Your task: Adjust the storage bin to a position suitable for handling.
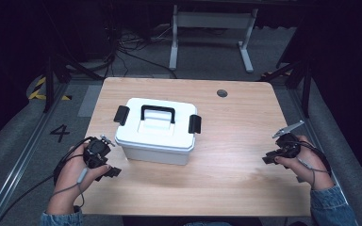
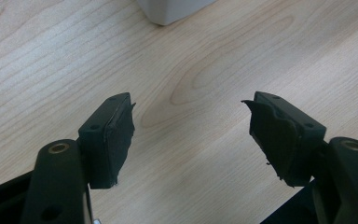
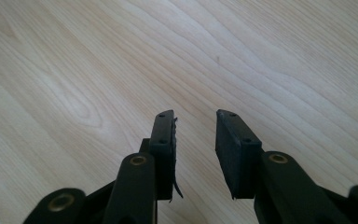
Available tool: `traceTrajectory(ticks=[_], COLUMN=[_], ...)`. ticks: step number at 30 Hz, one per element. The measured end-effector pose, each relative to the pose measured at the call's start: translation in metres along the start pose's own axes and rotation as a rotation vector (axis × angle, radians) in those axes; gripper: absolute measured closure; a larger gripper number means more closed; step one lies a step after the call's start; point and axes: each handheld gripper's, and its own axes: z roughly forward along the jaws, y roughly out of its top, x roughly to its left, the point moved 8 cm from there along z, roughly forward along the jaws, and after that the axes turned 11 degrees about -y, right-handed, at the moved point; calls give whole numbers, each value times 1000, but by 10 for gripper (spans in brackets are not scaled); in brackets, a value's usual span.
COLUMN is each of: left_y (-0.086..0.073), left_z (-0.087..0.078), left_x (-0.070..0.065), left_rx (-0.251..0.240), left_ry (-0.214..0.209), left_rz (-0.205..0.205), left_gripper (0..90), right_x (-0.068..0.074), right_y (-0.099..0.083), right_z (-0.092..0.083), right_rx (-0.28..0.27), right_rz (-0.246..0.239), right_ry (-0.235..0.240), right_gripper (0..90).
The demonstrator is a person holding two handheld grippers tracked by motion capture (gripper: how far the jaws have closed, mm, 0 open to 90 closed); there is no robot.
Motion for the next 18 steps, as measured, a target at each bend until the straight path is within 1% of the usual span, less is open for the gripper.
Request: traceTrajectory(ticks=[1,2,3,4,5,7,8,10,12,15,18], left_y=[0,-1,-1,-1,-2,-3,-4,-5,-6,-7,-7], left_z=[1,1,2,1,1,0,0,-1,-1,-2,-3], left_x=[0,-2,-2,-1,-2,-2,-3,-1,-1,0,-1], left_rx=[-2,-3,-7,-4,-3,-7,-12,-12,-14,-14,-25], left_ry=[-8,-17,-19,-10,-19,-18,-27,-15,-19,-18,-19], left_rz=[0,-14,-17,-4,-10,-2,-14,-6,-14,-14,-10], left_gripper=[314,314,314,314,314,314,313,313,311,308,306], right_x=[2,2,3,3,5,7,10,14,19,23,27], right_y=[3,3,5,7,9,14,17,23,30,39,52], right_z=[-1,-1,-2,-3,-3,-5,-6,-8,-11,-17,-26], right_rx=[-11,-11,-19,-26,-29,-39,-41,-51,-56,-50,-54], right_rz=[-9,-9,-9,-14,-15,-29,-35,-54,-79,-111,-145], right_ry=[14,14,22,25,31,37,43,50,51,41,33], right_gripper=[689,689,691,693,695,697,697,696,693,692,692])
